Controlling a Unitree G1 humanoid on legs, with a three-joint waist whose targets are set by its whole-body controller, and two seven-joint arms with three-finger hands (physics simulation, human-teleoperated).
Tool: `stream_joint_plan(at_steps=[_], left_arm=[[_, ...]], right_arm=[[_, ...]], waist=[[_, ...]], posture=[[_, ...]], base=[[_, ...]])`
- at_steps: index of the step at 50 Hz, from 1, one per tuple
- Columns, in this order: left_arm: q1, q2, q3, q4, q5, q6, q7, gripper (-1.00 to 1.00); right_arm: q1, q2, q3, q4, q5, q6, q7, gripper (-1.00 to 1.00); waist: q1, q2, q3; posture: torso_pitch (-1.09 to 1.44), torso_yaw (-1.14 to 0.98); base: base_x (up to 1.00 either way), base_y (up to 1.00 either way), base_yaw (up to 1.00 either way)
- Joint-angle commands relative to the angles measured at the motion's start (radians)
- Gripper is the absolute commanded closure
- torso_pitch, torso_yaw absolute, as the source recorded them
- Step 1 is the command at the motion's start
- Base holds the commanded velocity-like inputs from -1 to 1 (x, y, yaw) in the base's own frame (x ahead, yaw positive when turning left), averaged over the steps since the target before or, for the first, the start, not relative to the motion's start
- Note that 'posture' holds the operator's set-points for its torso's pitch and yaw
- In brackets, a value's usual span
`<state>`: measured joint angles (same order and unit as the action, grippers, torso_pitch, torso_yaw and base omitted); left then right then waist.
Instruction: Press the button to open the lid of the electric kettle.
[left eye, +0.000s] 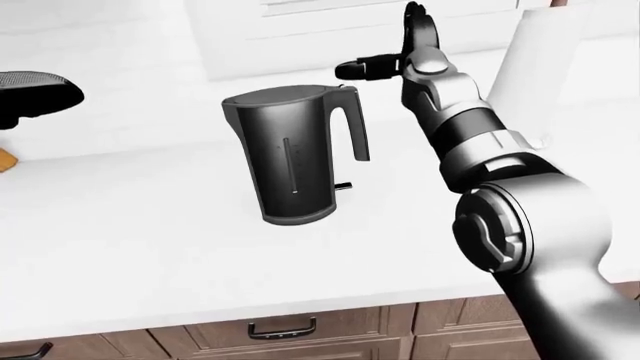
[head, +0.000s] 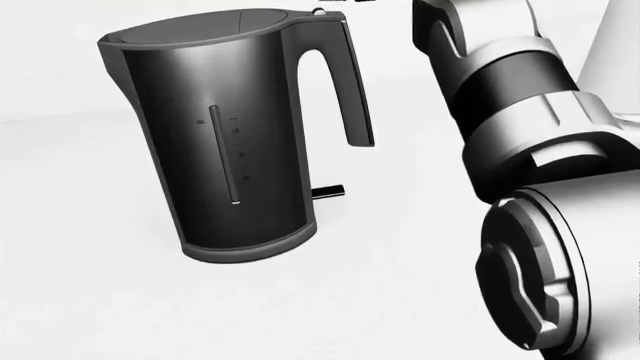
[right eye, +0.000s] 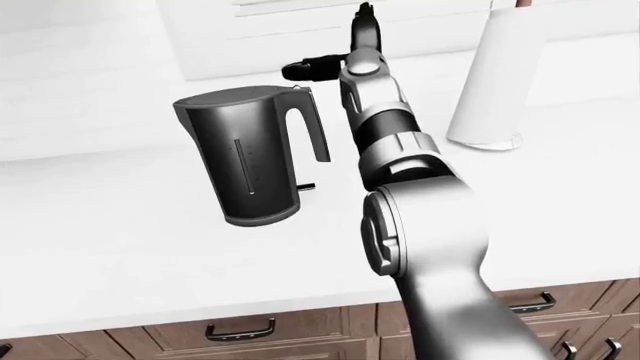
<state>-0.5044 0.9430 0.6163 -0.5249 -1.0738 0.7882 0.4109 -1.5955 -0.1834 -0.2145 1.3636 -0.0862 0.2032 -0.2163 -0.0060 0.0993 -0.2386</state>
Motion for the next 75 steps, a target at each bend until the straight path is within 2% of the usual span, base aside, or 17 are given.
stream_joint_plan(at_steps=[1,19,30,43,75], left_arm=[[-0.019,0.017,0.016,-0.004,0.006,-0.022,0.000,-1.00],[-0.015,0.019,0.022,-0.004,0.005,-0.022,-0.002,-1.00],[-0.015,0.028,0.029,-0.002,-0.004,-0.023,0.001,-1.00],[-0.005,0.025,0.029,-0.004,-0.002,-0.029,0.000,-1.00],[-0.013,0.030,0.027,-0.003,-0.011,-0.026,0.007,-1.00]], right_arm=[[-0.043,-0.007,0.001,-0.039,0.006,-0.029,-0.005,-1.00],[-0.058,0.031,0.017,-0.037,-0.013,-0.049,-0.187,-1.00],[-0.073,0.063,-0.004,-0.037,0.019,-0.046,-0.286,-1.00],[-0.056,0.085,0.008,-0.038,0.035,-0.048,-0.280,-1.00],[-0.028,0.084,0.019,-0.037,0.024,-0.049,-0.267,-1.00]], waist=[[0.000,0.003,-0.010],[0.002,0.005,-0.009],[0.003,0.006,-0.008],[0.004,0.006,-0.008],[0.003,0.007,-0.010]], posture=[[-0.40,0.00],[-0.40,0.00],[-0.40,0.00],[-0.40,0.00],[-0.40,0.00]], base=[[0.00,0.00,0.00],[0.00,0.00,0.00],[0.00,0.00,0.00],[0.00,0.00,0.00],[0.00,0.00,0.00]])
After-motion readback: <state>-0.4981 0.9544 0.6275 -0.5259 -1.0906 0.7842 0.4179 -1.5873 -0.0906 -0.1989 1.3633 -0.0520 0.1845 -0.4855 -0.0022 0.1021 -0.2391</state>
